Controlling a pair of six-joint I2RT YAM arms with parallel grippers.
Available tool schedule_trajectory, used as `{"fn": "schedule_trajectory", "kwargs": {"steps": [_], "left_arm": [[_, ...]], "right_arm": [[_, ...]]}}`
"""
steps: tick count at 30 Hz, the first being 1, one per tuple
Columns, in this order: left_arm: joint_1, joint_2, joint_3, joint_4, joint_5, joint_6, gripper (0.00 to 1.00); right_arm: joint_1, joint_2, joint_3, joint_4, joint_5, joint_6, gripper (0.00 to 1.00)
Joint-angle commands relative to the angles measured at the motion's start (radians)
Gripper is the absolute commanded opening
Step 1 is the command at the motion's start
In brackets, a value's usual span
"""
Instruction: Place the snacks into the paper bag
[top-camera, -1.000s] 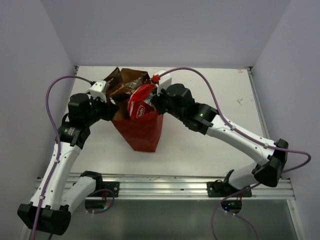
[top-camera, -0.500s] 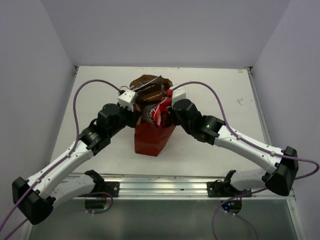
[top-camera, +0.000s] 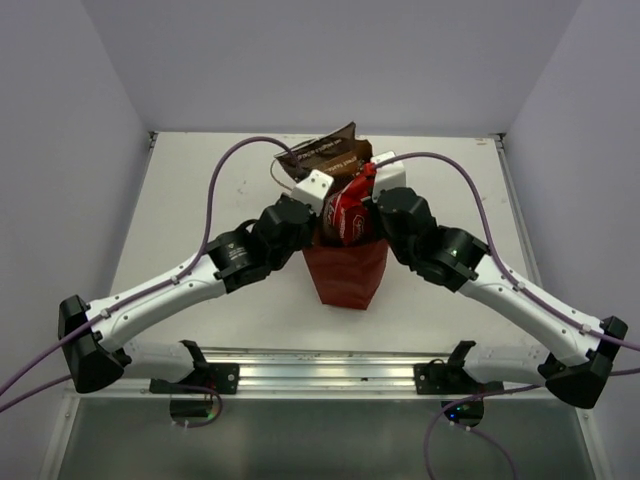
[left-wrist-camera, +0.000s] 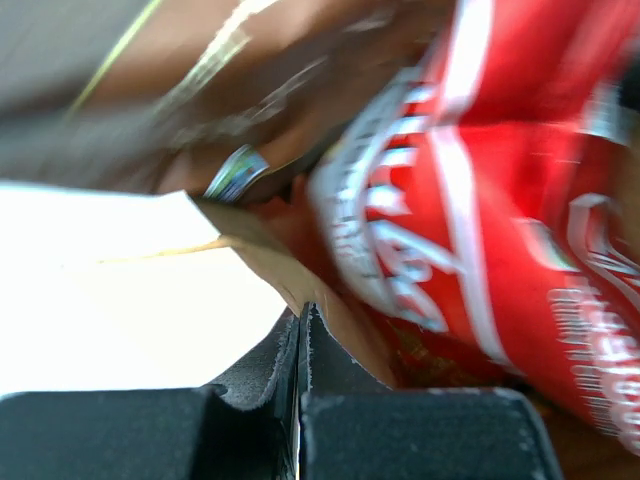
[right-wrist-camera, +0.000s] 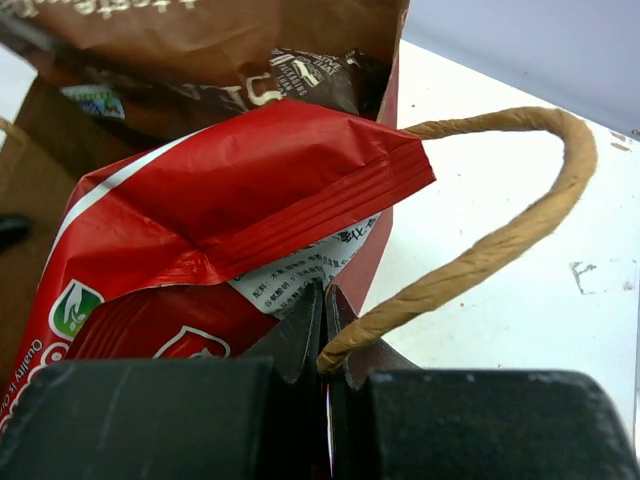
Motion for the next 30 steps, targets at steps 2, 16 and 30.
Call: {"fn": "schedule_trajectory", "kwargs": {"steps": [2,16,30], "left_arm": [[-0.002,-0.053,0.044,0.121,-0.158,0.029,0.0],[-0.065,-0.042,0.051,0.211,-0.244,0.08,0.0],[-0.123,-0.056,-0.148,0.211,-0.367,-0.012,0.0]], "right_arm": [[-0.008,-0.049,-0.054,0.065,0.04,0.042,0.0],[-0.11,-0.016,-0.001,0.156,-0.03,-0.024,0.0],[-0.117,-0.017,-0.211,0.168,-0.09,0.097,0.0]]}}
